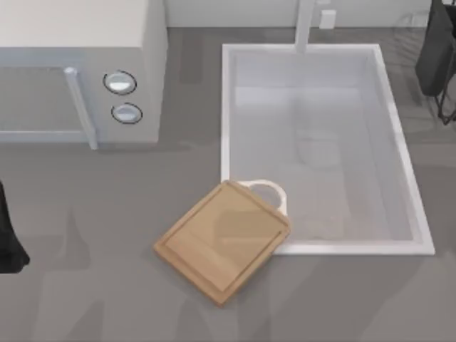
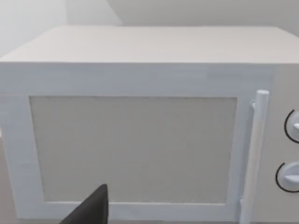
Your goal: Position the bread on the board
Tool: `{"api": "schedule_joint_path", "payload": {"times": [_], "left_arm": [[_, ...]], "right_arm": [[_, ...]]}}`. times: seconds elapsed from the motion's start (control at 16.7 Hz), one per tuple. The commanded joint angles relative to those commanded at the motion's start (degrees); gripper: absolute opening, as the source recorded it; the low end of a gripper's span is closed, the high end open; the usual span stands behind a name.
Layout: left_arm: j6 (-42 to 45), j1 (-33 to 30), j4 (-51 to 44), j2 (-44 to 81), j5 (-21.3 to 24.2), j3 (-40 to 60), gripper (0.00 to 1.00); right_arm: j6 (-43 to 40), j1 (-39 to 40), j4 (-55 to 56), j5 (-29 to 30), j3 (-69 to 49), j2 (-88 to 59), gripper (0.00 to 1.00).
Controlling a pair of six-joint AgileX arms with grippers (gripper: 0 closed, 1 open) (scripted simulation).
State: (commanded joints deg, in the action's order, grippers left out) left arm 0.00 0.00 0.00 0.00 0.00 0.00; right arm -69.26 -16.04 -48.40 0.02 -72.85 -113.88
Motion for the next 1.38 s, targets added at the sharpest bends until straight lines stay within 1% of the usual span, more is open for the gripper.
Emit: {"api": "schedule_joint_path", "payload": {"times": [0.12, 0.36, 1.14, 1.2, 1.38], "left_arm": [[0.0, 0.0, 0.0, 0.0, 0.0, 0.0, 1.0], [0.0, 0.0, 0.0, 0.0, 0.0, 0.0, 1.0], [0.0, 0.0, 0.0, 0.0, 0.0, 0.0, 1.0], [0.0, 0.0, 0.0, 0.0, 0.0, 0.0, 1.0], [0.0, 0.0, 0.0, 0.0, 0.0, 0.0, 1.0]], "right_arm": [[-0.04, -0.03, 2.61, 0.01, 1.7, -1.34, 1.0], [-0.06, -0.04, 3.0, 0.01, 1.97, -1.6, 1.0], [-0.06, -0.04, 3.0, 0.01, 1.97, -1.6, 0.02], [-0.06, -0.04, 3.0, 0.01, 1.97, -1.6, 0.0], [-0.06, -0.04, 3.0, 0.01, 1.97, -1.6, 0.0]]}}
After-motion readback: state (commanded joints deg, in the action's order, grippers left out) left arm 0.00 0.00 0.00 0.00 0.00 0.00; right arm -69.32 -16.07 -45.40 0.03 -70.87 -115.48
